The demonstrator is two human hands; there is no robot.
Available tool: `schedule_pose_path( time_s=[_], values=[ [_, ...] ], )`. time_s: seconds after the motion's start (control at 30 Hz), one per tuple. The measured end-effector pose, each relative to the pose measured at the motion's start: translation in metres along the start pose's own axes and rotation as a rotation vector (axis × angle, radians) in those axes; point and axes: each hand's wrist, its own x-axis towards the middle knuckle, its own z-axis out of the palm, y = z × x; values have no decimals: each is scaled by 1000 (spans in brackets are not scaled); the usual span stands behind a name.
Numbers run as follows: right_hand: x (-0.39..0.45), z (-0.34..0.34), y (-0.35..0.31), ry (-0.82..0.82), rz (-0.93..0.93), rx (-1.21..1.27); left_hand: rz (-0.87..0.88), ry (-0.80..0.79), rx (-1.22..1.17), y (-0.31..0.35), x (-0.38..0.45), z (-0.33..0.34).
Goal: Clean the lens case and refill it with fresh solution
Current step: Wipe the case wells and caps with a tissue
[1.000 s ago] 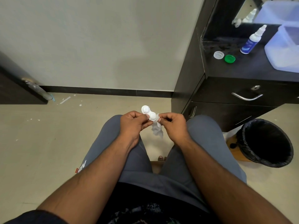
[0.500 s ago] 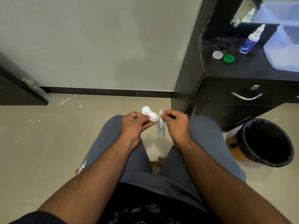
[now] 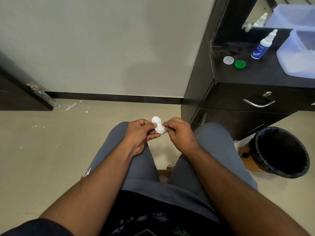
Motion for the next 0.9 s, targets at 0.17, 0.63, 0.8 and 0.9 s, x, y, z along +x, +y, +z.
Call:
schedule_pose_path(
  time_s=[0.17, 0.63, 0.8, 0.9],
  values=[
    [-1, -3, -1, -62, -63, -65, -44, -35, 13, 3, -2, -2],
    [0, -3, -4, -171, -225, -204, -148, -20, 66, 1, -2, -3],
    [-1, -2, -11, -256, -375, -221, -189, -7, 65, 0, -2, -1],
    [-2, -3, -10, -227, -377, -231, -177, 10, 50, -1, 1, -1]
  ],
)
